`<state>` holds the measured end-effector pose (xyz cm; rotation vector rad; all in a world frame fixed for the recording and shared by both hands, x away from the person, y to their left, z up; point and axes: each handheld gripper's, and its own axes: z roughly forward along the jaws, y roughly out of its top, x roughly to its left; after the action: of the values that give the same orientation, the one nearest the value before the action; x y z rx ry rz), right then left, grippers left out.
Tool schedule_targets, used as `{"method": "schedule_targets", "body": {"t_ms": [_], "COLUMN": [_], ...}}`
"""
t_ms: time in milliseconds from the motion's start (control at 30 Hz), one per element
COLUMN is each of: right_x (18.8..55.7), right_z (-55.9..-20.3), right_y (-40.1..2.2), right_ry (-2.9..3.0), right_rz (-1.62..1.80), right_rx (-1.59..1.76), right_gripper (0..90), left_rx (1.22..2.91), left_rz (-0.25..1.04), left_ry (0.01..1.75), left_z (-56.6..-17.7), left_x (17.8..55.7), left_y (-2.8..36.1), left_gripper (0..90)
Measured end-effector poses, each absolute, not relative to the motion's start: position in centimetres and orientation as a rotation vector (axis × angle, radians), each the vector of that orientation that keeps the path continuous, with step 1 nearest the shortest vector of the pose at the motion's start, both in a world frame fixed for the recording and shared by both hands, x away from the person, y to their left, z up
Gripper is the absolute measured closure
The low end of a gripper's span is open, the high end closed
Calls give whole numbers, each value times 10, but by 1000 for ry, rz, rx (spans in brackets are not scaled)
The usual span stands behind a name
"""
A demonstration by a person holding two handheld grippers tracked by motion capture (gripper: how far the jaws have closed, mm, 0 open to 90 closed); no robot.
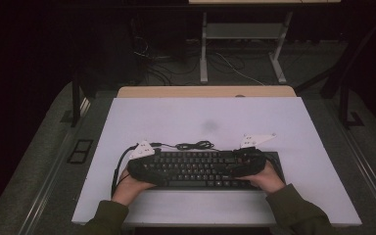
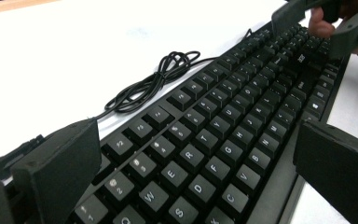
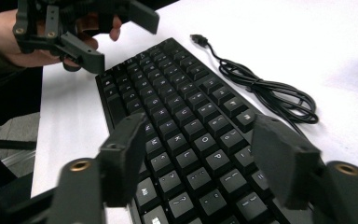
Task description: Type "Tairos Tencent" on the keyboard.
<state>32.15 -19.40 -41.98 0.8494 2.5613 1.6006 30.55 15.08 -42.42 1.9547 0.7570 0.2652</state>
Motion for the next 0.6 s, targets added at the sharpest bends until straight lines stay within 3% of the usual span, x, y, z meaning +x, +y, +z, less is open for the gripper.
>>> {"method": "schedule_targets", "body": {"t_ms": [600], "right_x": [319], "right_z": [-423], "right_y": [-193], "right_ry": [2667], "right_rz": [1539], "right_rx": [758], "right_gripper": [852], "left_rx": [1958], "left_rz": [266], "left_ry": [728], "left_z": [-422], "left_x": [316], "left_y": [130], "left_gripper": [2]}}
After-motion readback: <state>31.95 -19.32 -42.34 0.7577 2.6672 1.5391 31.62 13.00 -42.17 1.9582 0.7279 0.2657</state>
